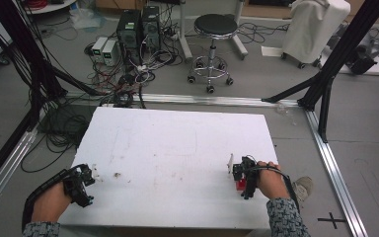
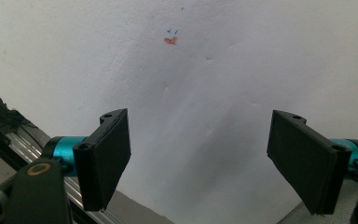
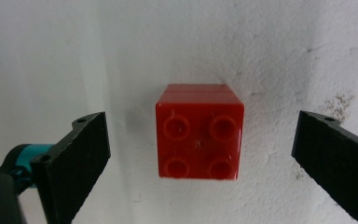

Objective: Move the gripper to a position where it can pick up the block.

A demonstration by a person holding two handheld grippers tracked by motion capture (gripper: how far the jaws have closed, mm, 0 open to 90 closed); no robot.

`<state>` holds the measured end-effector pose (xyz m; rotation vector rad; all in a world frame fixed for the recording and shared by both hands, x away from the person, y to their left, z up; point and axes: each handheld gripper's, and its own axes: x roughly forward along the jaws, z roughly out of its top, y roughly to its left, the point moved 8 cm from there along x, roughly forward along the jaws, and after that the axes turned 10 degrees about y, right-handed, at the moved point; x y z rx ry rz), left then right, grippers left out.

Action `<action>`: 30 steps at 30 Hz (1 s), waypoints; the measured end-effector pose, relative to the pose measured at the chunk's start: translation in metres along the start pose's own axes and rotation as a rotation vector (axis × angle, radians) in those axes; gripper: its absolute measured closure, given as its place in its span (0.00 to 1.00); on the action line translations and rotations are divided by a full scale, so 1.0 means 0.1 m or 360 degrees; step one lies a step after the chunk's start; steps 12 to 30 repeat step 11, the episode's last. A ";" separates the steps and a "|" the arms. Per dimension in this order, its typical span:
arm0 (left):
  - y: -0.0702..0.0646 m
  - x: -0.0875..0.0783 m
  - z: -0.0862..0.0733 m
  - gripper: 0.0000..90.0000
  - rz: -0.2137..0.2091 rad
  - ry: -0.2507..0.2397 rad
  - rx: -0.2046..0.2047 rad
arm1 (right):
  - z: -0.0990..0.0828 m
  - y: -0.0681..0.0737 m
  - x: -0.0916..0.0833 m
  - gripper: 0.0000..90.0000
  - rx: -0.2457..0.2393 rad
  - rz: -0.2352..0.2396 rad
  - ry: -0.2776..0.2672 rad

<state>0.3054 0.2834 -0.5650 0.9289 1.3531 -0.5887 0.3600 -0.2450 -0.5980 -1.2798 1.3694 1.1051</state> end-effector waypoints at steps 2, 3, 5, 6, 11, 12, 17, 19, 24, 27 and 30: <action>0.00 0.00 -0.01 0.24 0.0001 0.0005 0.0008 | 0.01 -0.01 0.01 0.04 -0.0004 0.0000 0.0006; 0.01 0.00 -0.01 0.24 0.0004 0.0005 0.0007 | 0.02 -0.01 0.01 0.04 -0.0004 0.0001 0.0003; 0.01 0.00 0.00 0.24 0.0003 0.0000 0.0002 | 0.03 0.00 0.02 0.04 0.0000 0.0012 0.0001; 0.01 0.00 0.00 0.24 0.0002 -0.0002 0.0001 | 0.04 -0.01 0.02 0.04 -0.0007 0.0005 -0.0003; 0.00 0.00 -0.01 0.24 -0.0003 -0.0013 0.0001 | 0.03 0.00 0.03 0.04 0.0003 0.0002 -0.0005; 0.00 0.00 -0.01 0.24 -0.0003 -0.0013 0.0001 | 0.03 0.00 0.03 0.04 0.0003 0.0002 -0.0005; 0.00 0.00 -0.01 0.24 -0.0003 -0.0013 0.0001 | 0.03 0.00 0.03 0.04 0.0003 0.0002 -0.0005; 0.00 0.00 -0.01 0.24 -0.0003 -0.0013 0.0001 | 0.03 0.00 0.03 0.04 0.0003 0.0002 -0.0005; 0.00 0.00 -0.01 0.24 -0.0003 -0.0013 0.0001 | 0.03 0.00 0.03 0.04 0.0003 0.0002 -0.0005; 0.00 0.00 -0.01 0.24 -0.0003 -0.0013 0.0001 | 0.03 0.00 0.03 0.04 0.0003 0.0002 -0.0005; 0.00 0.00 -0.01 0.24 -0.0003 -0.0013 0.0001 | 0.03 0.00 0.03 0.04 0.0003 0.0002 -0.0005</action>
